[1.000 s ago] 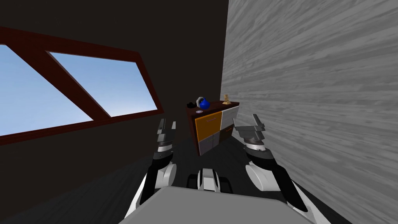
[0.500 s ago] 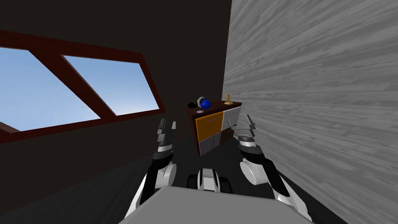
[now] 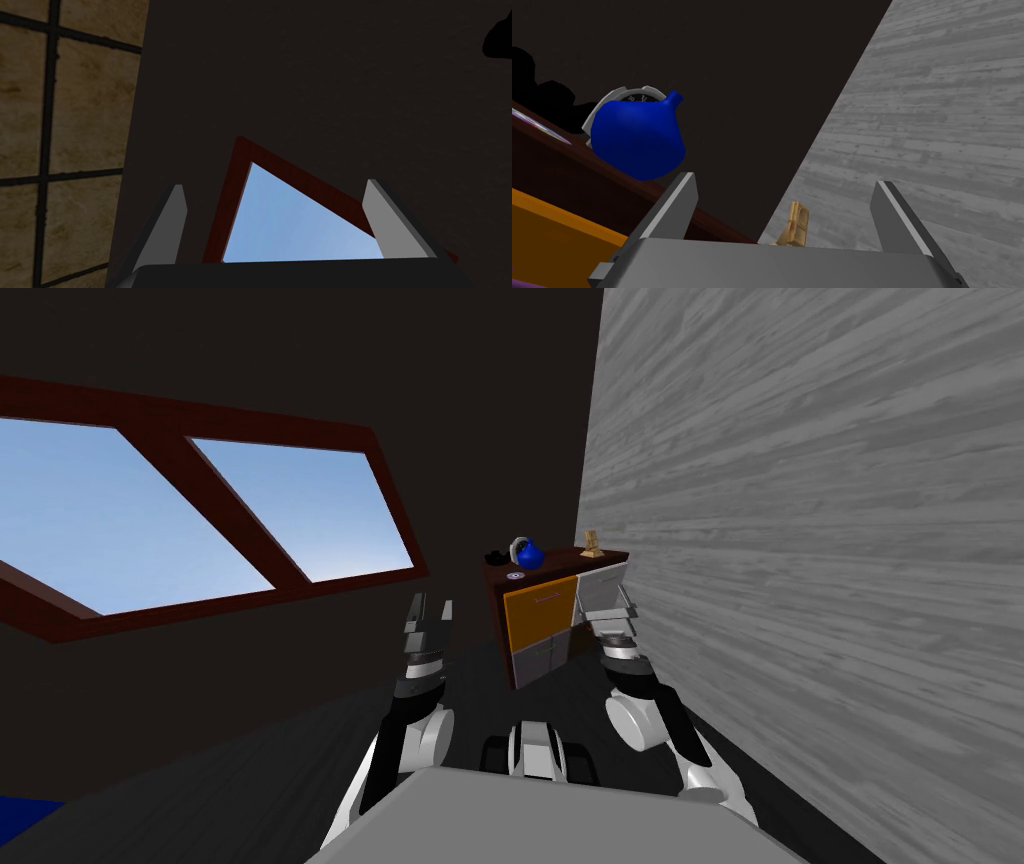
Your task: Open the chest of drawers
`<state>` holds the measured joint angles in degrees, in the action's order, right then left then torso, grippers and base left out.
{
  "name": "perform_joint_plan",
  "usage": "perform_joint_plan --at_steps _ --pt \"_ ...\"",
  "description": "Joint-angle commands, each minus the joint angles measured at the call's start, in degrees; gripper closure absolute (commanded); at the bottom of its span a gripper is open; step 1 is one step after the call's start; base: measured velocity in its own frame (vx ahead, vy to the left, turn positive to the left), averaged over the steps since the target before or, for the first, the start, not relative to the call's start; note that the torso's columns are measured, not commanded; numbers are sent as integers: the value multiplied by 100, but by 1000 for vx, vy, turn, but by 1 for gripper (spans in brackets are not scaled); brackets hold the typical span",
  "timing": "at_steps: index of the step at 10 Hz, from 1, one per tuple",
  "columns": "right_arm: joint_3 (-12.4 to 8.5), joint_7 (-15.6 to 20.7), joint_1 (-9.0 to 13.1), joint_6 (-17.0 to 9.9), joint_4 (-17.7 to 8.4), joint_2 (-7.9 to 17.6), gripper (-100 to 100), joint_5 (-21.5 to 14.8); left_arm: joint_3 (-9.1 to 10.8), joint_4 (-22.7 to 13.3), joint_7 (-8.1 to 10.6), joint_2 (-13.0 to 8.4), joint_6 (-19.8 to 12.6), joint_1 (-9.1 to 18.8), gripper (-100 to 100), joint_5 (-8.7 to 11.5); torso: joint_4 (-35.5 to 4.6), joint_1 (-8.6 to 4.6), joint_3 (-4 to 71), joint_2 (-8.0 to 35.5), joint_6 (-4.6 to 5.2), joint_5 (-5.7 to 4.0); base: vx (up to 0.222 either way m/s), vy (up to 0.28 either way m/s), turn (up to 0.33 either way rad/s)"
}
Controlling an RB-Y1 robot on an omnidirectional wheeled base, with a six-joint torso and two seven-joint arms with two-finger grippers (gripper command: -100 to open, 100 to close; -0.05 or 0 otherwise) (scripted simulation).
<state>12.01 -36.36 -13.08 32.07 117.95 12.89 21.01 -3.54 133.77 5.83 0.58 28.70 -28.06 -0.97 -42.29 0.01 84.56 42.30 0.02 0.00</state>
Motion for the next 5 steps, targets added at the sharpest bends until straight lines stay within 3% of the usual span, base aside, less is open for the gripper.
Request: perform_joint_plan --at_steps 1,4,5 --pt "171 -410 171 -1 -209 33 -100 284 0 0 0 0 0 0 0 0 0 0 1 -2 -3 0 14 -36 51" --pt "476 -895 499 -3 -618 69 -100 771 0 0 0 0 0 0 0 0 1 -1 2 -3 -1 -1 19 -39 74" --pt "476 -1052 499 -3 -618 69 -100 771 0 0 0 0 0 0 0 0 2 -2 3 -6 -3 -1 20 -41 39"
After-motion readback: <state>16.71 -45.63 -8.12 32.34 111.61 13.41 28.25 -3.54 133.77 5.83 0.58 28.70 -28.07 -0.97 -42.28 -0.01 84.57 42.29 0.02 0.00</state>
